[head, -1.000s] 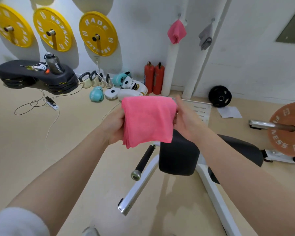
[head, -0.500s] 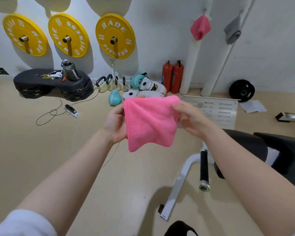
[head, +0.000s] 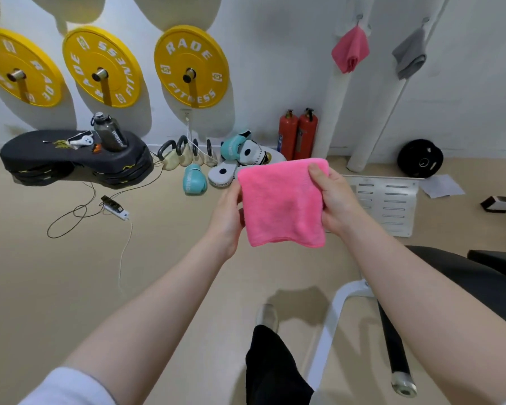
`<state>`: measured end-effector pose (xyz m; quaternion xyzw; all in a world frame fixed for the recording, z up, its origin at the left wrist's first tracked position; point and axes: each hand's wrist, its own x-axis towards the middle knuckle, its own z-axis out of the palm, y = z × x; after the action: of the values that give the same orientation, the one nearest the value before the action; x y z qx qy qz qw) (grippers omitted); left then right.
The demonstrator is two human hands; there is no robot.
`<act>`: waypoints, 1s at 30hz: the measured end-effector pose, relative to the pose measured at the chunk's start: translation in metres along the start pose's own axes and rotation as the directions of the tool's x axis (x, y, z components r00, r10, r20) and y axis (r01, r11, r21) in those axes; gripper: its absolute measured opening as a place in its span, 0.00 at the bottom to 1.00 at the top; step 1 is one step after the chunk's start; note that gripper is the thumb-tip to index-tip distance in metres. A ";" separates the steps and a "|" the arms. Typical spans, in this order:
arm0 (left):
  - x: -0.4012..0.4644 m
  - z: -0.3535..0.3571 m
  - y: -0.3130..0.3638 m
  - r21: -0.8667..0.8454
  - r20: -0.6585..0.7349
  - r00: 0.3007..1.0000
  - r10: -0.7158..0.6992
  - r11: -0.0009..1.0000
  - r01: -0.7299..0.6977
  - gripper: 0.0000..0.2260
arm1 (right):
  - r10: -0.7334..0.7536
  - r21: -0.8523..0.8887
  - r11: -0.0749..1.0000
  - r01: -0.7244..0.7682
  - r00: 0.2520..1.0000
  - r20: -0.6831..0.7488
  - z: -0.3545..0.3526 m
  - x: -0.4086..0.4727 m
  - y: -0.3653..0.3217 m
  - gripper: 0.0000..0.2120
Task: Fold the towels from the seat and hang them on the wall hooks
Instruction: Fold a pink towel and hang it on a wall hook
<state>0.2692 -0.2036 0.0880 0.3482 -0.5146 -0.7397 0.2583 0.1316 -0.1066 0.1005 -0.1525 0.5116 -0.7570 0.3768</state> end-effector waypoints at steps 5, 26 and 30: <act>0.103 0.014 0.027 0.128 0.051 0.996 -0.071 0.990 0.065 0.09 | 0.039 -0.010 0.999 -0.039 0.999 -0.027 0.010 0.090 -0.021 0.06; 0.470 0.099 0.146 0.371 0.528 0.820 -0.219 0.928 0.009 0.10 | -0.071 -0.300 0.953 0.038 0.992 -0.101 -0.022 0.399 -0.136 0.17; 0.531 0.132 0.178 0.520 0.648 0.728 -0.223 0.828 -0.208 0.06 | -0.107 -0.386 0.922 0.029 0.977 -0.182 -0.029 0.451 -0.159 0.17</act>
<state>-0.1606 -0.5798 0.1530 0.1125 -0.7644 -0.6313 -0.0668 -0.2535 -0.3844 0.1599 -0.1641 0.6786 -0.6671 0.2600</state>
